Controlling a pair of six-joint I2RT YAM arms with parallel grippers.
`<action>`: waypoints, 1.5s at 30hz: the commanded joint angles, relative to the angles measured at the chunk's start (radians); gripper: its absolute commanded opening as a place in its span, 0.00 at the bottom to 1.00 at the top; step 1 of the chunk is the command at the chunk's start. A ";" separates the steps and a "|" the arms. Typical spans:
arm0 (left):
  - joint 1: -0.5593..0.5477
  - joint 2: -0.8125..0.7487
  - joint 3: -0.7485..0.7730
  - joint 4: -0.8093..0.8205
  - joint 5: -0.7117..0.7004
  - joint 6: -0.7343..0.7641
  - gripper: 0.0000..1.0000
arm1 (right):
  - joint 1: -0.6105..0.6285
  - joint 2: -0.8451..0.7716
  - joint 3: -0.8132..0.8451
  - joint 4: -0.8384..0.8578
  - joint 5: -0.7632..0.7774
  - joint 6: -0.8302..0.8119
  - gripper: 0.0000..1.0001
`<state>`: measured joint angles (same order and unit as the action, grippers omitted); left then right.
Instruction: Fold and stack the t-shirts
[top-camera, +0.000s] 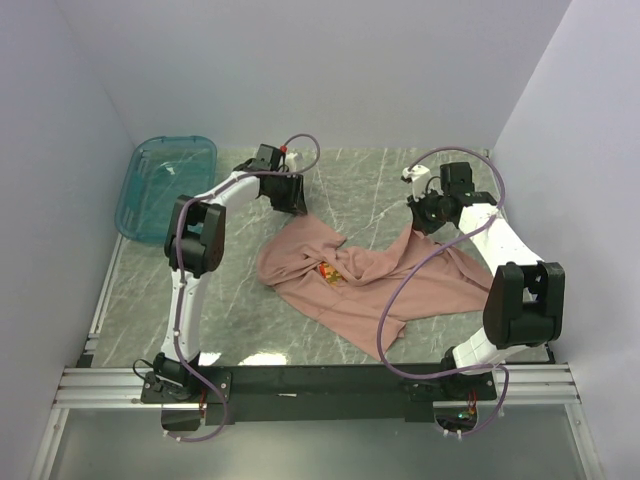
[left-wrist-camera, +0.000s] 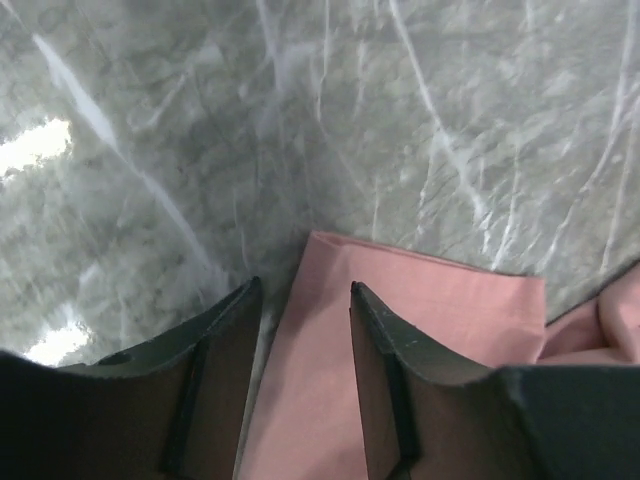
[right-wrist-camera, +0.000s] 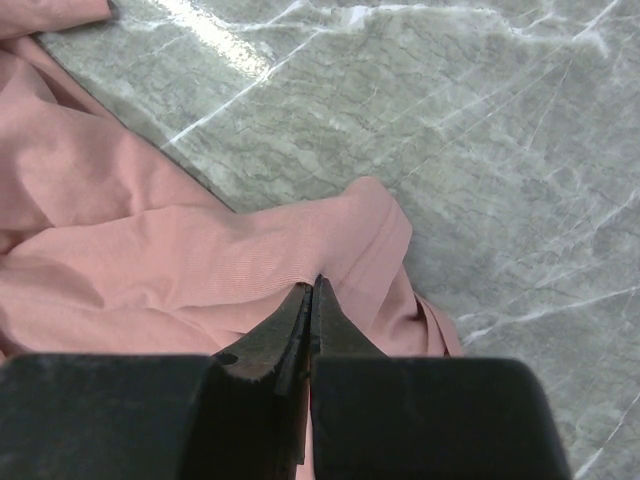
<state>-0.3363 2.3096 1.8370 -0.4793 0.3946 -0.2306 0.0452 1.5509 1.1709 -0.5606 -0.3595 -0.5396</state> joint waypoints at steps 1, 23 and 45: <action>0.006 0.028 0.054 -0.007 -0.007 0.004 0.48 | -0.008 -0.005 -0.004 0.013 -0.016 0.004 0.00; -0.010 -0.071 -0.022 -0.012 0.098 0.051 0.01 | -0.027 -0.061 0.012 -0.025 -0.016 0.006 0.00; 0.020 -1.363 -0.544 0.633 -0.152 -0.096 0.01 | -0.041 -0.529 0.705 -0.193 0.274 0.012 0.00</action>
<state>-0.3149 0.9882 1.2732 0.0444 0.2890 -0.2867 0.0116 1.0416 1.7714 -0.8024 -0.1619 -0.5495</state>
